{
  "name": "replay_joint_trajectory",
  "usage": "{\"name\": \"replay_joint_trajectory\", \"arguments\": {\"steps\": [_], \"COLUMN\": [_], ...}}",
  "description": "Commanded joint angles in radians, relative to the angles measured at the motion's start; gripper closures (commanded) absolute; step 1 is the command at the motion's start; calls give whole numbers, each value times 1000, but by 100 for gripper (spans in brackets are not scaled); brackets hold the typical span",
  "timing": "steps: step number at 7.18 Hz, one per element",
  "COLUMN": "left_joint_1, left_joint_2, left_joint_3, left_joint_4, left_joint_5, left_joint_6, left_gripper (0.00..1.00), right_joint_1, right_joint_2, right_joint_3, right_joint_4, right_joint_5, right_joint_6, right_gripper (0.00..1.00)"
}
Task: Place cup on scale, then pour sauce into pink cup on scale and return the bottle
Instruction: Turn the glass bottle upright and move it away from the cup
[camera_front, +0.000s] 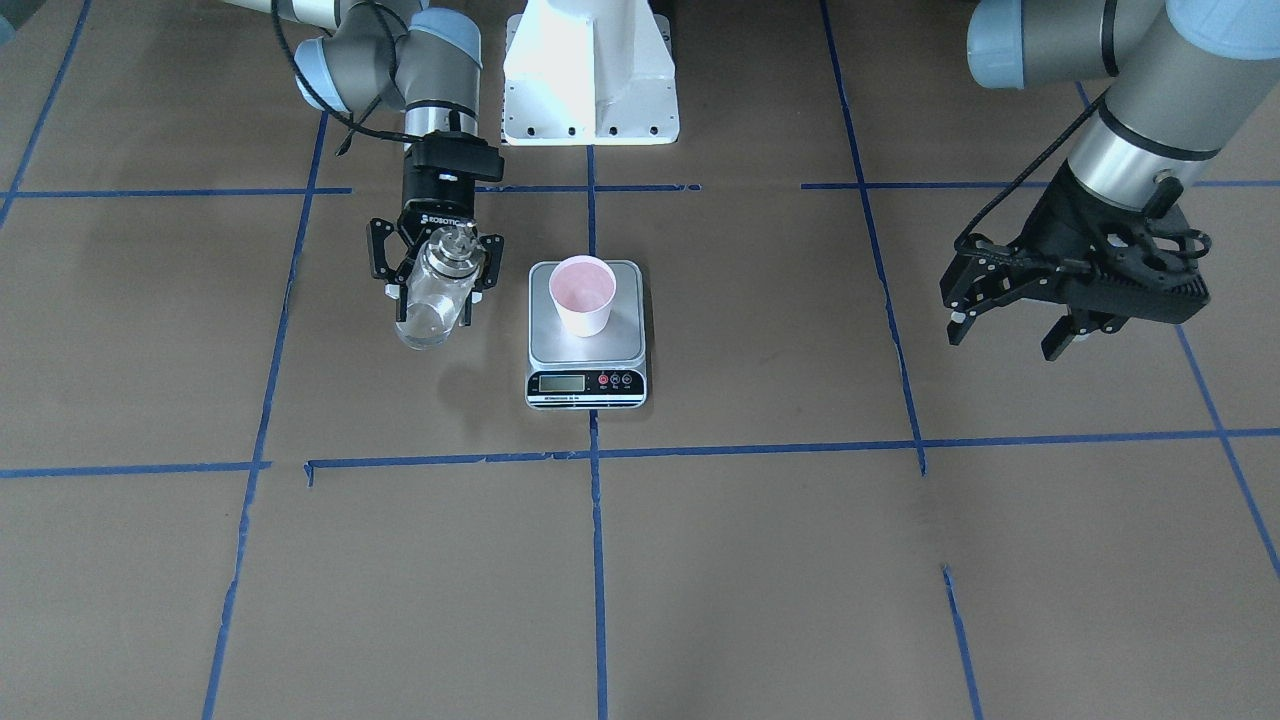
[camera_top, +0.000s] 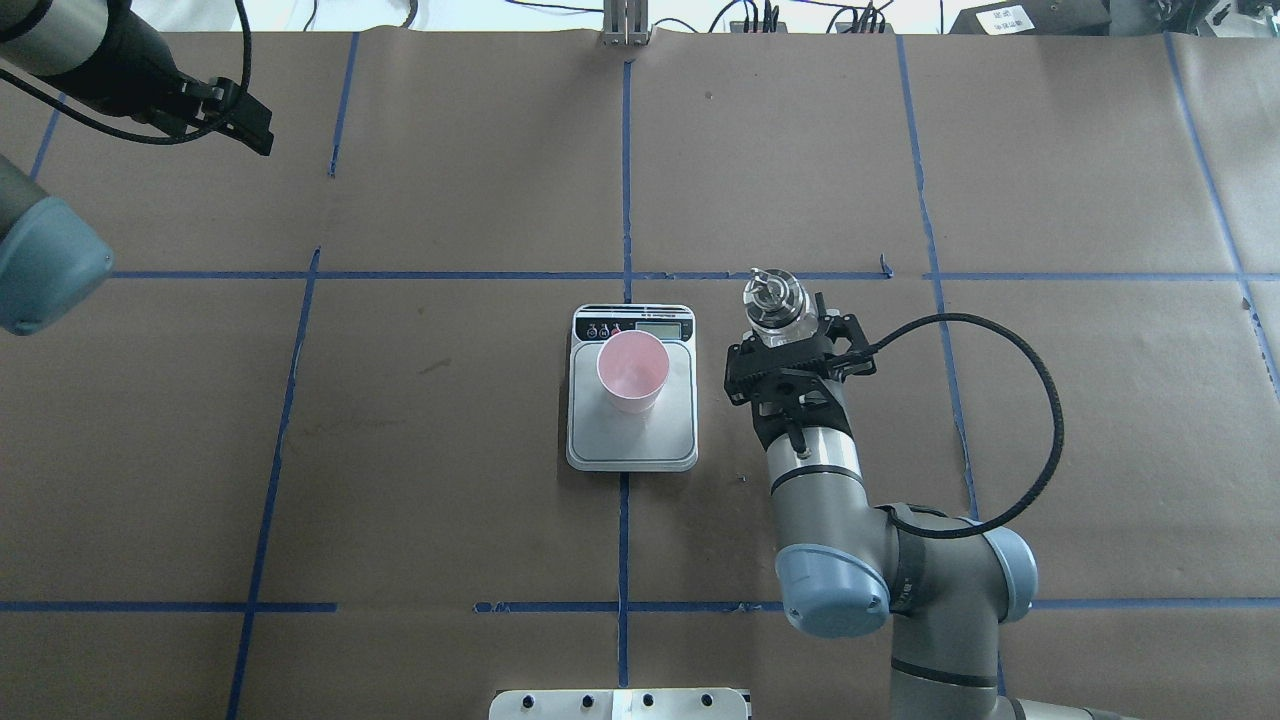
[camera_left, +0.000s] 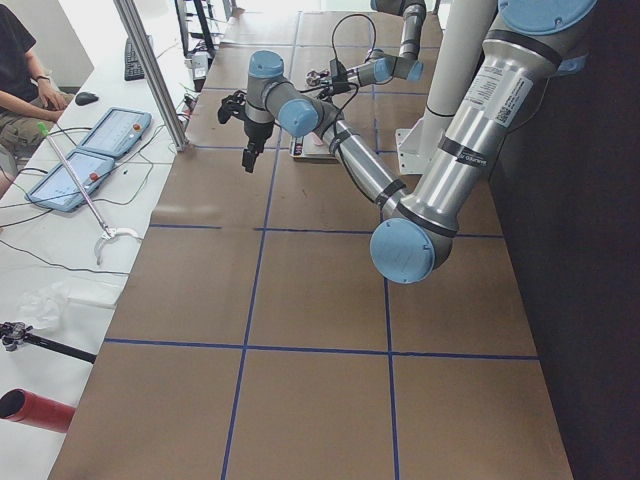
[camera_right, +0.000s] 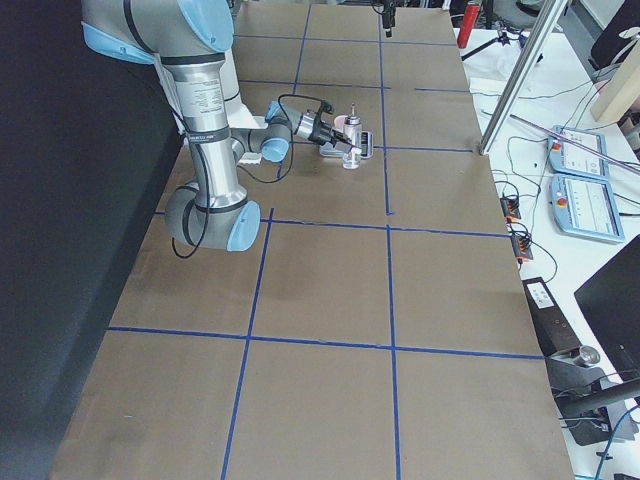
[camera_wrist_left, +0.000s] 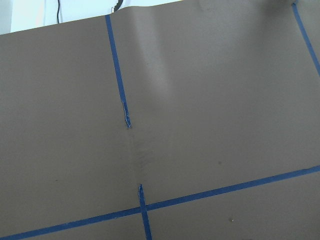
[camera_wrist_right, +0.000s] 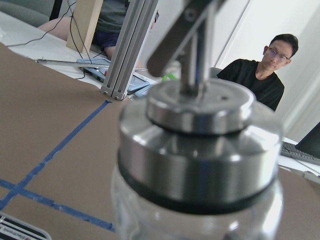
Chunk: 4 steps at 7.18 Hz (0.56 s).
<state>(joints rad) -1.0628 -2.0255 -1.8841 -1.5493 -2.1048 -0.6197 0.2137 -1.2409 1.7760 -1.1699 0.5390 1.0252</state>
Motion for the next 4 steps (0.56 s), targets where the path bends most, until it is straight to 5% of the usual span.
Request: {"name": "replay_joint_trajectory", "arguments": {"steps": [1, 4], "left_joint_1": [0, 1], "left_joint_2": [1, -1], "left_joint_3": [-1, -1], "left_joint_4": [0, 0], "left_joint_5": [-1, 0], "left_joint_6": [-2, -3], "left_gripper": [11, 10], "right_joint_1": [1, 7], "right_joint_2": [-102, -237], "right_joint_3": [-3, 3], "right_joint_4": [158, 165], "right_joint_5": [-5, -19], "right_joint_6": [288, 478], "right_gripper": [100, 100]}}
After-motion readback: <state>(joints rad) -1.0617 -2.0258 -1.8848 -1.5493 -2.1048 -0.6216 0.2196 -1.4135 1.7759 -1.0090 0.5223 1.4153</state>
